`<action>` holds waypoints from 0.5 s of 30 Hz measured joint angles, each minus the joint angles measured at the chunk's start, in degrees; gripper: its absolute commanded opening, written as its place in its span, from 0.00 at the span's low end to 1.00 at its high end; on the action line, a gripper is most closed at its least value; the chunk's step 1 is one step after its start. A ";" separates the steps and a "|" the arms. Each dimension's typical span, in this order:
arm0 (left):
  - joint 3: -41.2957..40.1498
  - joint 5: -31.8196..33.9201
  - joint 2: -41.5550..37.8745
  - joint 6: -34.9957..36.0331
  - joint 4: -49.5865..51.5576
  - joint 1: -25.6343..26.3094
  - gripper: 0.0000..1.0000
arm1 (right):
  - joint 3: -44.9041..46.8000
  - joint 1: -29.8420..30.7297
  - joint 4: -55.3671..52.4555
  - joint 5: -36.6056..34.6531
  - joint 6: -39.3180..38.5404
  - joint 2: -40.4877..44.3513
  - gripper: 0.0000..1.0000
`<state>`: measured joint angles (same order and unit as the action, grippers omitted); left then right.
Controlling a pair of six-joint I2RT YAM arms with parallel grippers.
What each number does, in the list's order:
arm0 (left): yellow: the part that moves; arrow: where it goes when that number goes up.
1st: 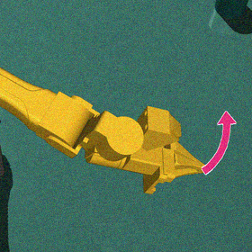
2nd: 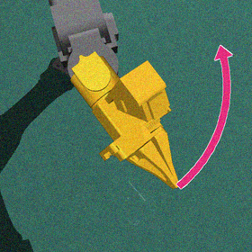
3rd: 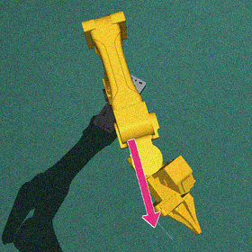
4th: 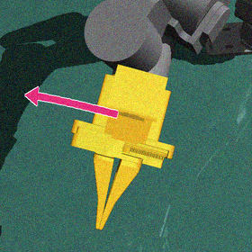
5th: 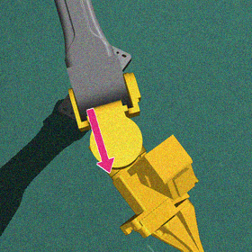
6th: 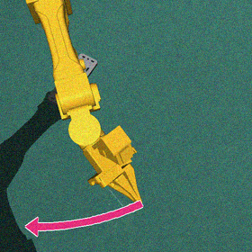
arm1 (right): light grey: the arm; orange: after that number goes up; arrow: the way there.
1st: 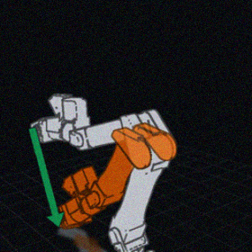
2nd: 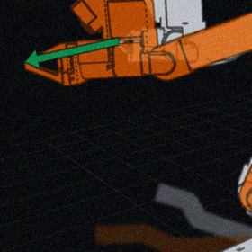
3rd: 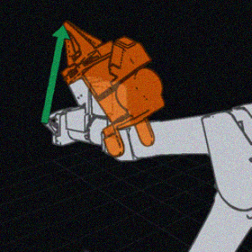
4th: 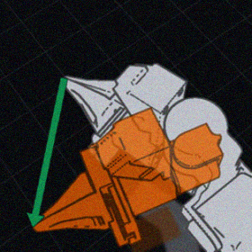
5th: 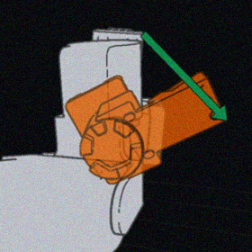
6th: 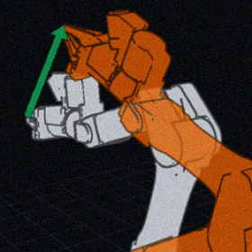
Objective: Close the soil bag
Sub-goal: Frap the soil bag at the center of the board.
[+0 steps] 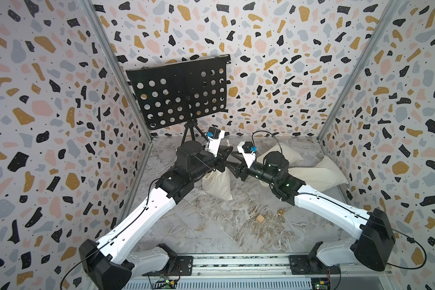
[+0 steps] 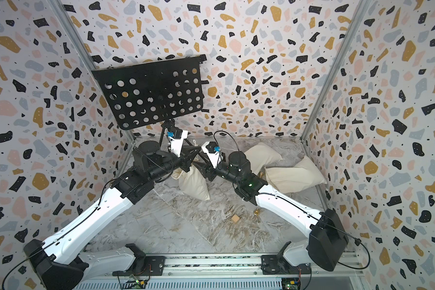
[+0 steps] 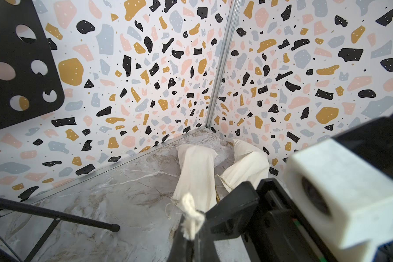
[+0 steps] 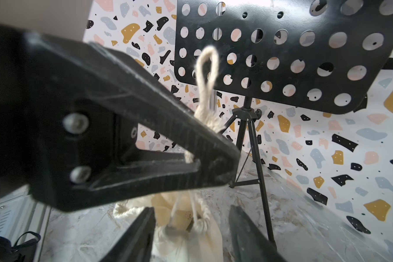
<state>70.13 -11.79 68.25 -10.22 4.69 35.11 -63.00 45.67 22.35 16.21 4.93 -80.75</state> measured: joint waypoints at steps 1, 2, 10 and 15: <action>0.00 -0.13 0.00 -0.13 0.02 0.00 0.00 | -0.42 0.00 0.33 0.31 0.31 -0.72 0.33; 0.04 -0.28 0.00 -0.35 0.00 0.00 0.00 | -0.92 0.00 0.42 0.81 0.72 -1.40 0.26; 0.79 -1.14 -0.90 -3.76 1.05 -0.02 0.00 | -1.73 0.00 6.14 2.25 2.51 -5.77 0.12; 7.54 -1.40 -0.90 -7.30 4.70 -0.04 0.00 | 3.04 0.15 13.14 1.20 2.71 -6.82 0.19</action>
<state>77.67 -13.19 67.35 -17.52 9.39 35.07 -59.96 45.82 35.48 17.41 7.64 -87.57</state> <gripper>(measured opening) 0.047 0.173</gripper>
